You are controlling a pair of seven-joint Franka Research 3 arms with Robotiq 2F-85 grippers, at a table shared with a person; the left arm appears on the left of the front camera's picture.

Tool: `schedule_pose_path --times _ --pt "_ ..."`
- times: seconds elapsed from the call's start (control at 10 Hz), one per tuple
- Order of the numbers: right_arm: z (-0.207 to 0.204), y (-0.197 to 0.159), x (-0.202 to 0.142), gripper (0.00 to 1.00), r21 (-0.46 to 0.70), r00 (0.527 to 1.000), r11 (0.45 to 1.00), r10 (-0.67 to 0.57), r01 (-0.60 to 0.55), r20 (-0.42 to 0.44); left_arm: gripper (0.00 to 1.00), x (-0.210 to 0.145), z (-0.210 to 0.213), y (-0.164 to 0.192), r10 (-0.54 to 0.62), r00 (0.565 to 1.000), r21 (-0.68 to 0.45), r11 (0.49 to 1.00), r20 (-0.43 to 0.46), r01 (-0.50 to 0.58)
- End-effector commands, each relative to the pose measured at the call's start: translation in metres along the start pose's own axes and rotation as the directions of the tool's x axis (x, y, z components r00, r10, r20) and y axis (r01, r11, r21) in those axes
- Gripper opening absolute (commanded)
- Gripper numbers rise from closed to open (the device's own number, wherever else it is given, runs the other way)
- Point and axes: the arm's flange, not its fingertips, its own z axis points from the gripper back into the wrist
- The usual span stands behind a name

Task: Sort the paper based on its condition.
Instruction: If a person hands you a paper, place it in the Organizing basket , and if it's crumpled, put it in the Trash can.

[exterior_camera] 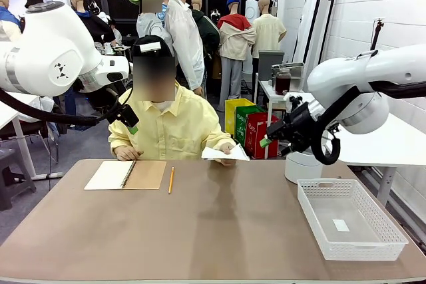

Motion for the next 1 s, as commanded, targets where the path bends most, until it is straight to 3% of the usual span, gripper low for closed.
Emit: schedule_pose_path --times 0.0,0.3,0.5,0.9 --pt "-0.014 -0.013 0.013 1.0 0.105 0.97 0.965 -0.239 0.242 -0.036 1.0 0.0 0.002 0.001 -0.002 1.0 0.003 1.0 0.003 0.002" --pt "-0.038 -0.033 0.012 1.0 0.228 0.871 0.841 -0.465 0.491 -0.161 1.0 0.0 0.002 0.001 -0.002 1.0 0.003 1.0 0.003 0.002" --pt "-0.048 -0.038 0.009 1.0 0.274 0.803 0.755 -0.545 0.595 -0.243 1.0 0.0 0.002 0.001 -0.002 1.0 0.003 1.0 0.003 0.002" --pt "-0.071 -0.038 0.01 1.0 0.285 0.761 0.709 -0.56 0.645 -0.328 1.0 0.0 0.002 0.001 -0.002 1.0 0.003 1.0 0.003 0.002"
